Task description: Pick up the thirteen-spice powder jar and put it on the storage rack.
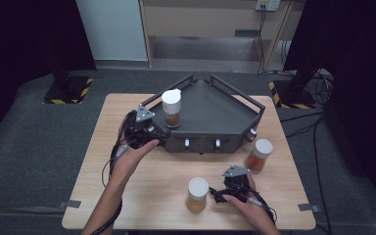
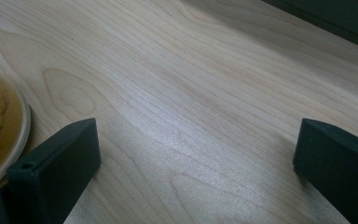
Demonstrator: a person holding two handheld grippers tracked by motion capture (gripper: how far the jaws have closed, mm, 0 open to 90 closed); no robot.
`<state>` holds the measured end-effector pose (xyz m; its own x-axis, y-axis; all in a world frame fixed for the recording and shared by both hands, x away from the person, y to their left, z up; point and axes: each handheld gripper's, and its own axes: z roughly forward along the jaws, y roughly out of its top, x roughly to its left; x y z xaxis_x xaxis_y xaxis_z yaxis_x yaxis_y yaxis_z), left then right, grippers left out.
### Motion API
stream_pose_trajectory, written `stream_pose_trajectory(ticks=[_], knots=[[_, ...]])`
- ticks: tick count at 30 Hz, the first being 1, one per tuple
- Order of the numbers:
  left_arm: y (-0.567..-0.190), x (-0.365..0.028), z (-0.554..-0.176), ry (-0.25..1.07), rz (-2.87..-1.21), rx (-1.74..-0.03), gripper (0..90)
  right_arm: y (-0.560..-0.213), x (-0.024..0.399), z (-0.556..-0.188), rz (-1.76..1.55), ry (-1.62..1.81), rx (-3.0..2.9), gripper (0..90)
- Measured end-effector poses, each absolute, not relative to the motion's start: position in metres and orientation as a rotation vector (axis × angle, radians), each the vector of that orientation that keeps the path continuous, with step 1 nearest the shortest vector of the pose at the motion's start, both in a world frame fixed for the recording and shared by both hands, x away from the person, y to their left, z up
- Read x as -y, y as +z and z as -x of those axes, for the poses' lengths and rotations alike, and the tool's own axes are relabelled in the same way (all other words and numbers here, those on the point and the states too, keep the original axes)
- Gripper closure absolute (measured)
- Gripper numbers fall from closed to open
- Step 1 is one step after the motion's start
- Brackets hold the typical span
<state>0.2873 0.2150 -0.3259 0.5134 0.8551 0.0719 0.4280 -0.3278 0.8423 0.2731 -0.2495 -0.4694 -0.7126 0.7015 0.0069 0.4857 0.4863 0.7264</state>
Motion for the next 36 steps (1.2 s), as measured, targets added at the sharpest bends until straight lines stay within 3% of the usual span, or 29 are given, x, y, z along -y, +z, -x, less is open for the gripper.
stream_pose_trajectory(ticks=[36], knots=[[-0.380, -0.246, -0.233, 0.632, -1.954, -1.173, 2.2, -0.469, 0.249, -0.273, -1.006, 1.056, -2.444, 0.6]])
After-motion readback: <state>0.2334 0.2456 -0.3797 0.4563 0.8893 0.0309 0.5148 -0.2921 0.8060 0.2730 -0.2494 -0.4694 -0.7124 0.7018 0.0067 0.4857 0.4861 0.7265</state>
